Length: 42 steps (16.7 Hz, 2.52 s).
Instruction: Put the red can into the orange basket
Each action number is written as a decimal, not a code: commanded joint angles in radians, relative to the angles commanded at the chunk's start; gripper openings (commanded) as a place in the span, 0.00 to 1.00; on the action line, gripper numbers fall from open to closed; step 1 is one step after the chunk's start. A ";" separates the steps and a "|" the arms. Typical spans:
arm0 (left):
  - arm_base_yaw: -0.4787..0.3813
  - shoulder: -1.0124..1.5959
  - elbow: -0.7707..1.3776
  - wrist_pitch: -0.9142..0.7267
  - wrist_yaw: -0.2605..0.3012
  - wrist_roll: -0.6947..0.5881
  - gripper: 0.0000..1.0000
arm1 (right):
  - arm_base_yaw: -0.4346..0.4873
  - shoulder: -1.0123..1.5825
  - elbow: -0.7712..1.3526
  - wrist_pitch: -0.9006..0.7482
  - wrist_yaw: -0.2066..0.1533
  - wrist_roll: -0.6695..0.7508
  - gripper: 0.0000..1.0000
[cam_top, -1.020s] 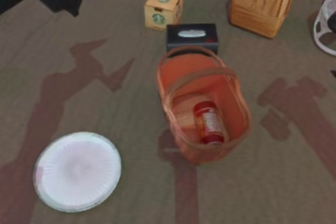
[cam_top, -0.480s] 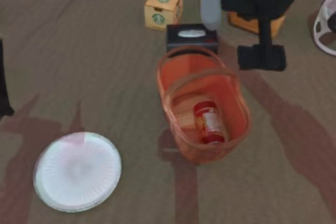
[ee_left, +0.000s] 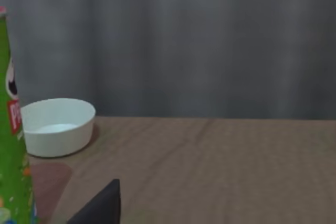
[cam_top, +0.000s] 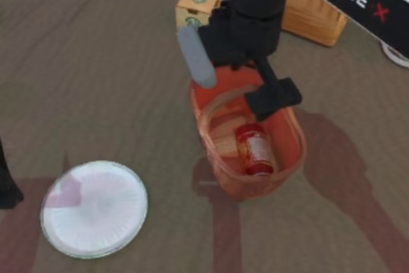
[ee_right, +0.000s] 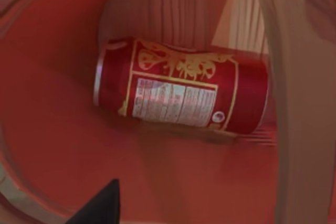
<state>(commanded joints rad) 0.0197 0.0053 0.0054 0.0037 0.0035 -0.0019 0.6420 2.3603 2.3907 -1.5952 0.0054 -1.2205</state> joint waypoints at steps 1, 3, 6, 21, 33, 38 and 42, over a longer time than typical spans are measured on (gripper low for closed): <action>0.000 -0.005 -0.005 -0.004 -0.004 0.002 1.00 | 0.002 0.006 0.006 -0.004 0.000 -0.003 1.00; 0.000 -0.005 -0.005 -0.004 -0.004 0.002 1.00 | 0.002 0.006 0.006 -0.004 0.000 -0.003 1.00; 0.000 -0.005 -0.005 -0.004 -0.004 0.002 1.00 | -0.003 0.005 0.000 0.001 0.000 -0.003 1.00; 0.000 -0.005 -0.005 -0.004 -0.004 0.002 1.00 | 0.002 -0.024 -0.127 0.099 0.000 -0.003 0.62; 0.000 -0.005 -0.005 -0.004 -0.004 0.002 1.00 | 0.002 -0.024 -0.127 0.099 0.000 -0.003 0.00; 0.000 -0.005 -0.005 -0.004 -0.004 0.002 1.00 | 0.002 -0.024 -0.127 0.099 0.000 -0.003 0.00; 0.000 -0.005 -0.005 -0.004 -0.004 0.002 1.00 | 0.002 -0.024 -0.127 0.099 0.000 -0.003 0.00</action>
<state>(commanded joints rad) 0.0200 0.0000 0.0000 0.0000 0.0000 0.0000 0.6445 2.3363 2.2632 -1.4962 0.0050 -1.2235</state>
